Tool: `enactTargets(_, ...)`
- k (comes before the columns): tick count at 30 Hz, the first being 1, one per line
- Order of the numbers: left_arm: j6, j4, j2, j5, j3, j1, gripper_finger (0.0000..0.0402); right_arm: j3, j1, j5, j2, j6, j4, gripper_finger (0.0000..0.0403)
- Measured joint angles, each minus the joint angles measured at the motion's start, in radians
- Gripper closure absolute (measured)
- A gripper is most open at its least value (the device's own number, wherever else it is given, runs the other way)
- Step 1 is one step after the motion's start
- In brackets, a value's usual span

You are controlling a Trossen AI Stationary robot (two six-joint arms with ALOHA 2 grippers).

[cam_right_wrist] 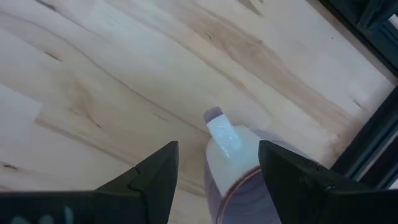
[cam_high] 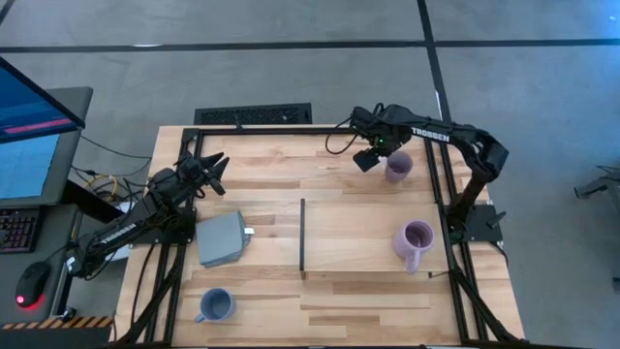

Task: Stack small to large cups/mugs on shelf
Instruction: Put the purple mug on the shelf

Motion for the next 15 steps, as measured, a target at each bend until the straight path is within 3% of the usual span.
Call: enactTargets(15, -0.005, 0.0, 0.0, 0.0, 0.0, 0.0, 0.028, -0.01, -0.002, -0.002, -0.001, -0.005, 0.035, 0.0159)
